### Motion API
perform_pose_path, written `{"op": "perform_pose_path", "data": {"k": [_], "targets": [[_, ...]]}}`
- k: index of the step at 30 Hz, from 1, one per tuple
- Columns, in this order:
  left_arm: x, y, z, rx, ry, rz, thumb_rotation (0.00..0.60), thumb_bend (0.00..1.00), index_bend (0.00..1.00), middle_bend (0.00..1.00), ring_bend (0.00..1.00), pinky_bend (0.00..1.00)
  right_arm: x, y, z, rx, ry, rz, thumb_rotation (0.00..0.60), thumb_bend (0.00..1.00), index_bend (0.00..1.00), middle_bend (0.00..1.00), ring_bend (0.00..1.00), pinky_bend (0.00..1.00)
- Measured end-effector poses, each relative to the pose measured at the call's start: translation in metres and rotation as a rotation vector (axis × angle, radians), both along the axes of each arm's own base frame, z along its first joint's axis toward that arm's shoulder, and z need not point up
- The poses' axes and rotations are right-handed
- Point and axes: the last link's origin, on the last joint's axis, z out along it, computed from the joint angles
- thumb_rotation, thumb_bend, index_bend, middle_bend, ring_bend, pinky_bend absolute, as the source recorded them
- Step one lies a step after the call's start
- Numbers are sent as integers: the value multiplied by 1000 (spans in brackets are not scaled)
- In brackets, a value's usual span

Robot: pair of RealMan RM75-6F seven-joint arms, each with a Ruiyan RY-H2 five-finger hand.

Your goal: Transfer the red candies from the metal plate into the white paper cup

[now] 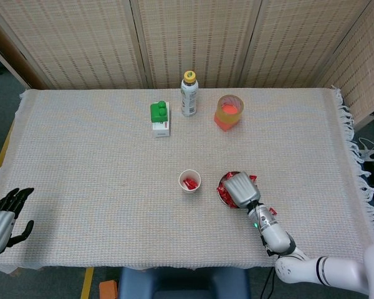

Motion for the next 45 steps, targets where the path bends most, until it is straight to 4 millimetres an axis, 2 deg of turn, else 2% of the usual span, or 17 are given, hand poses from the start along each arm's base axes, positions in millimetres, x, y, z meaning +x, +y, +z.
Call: {"op": "perform_pose_path", "data": {"k": [6,14,19,24,27,31,35,45], "targets": [[0,0,1,3,-3,3,600,463,0,66,29,169,15,-4,4,-5,-45,3,600,325,858,685,657,823],[-1,2,1,0,-6,8,600,461,0,67,30,169,58,-17,10,0,-189,7,600,325,858,685,657,824],[-2,2,2,-2,-12,10,600,462,0,68,31,169,85,-24,1,26,-272,9,600,325,858,685,657,824],[-2,2,3,-5,-20,9,600,463,0,69,31,169,96,-28,-10,37,-299,9,600,325,849,685,657,824],[-3,3,3,-8,-23,8,600,464,0,69,33,169,96,-31,-15,33,-296,5,600,320,778,685,654,825],[-3,3,3,-12,-25,6,600,462,0,71,36,170,95,-35,-20,34,-306,-4,600,318,623,675,631,816],[-3,3,4,-10,-28,7,600,461,0,72,38,169,97,-36,-23,47,-332,-3,600,317,487,597,585,792],[-3,2,6,-10,-35,3,600,465,0,81,57,172,100,-37,-27,51,-330,17,600,317,369,420,489,760]]}}
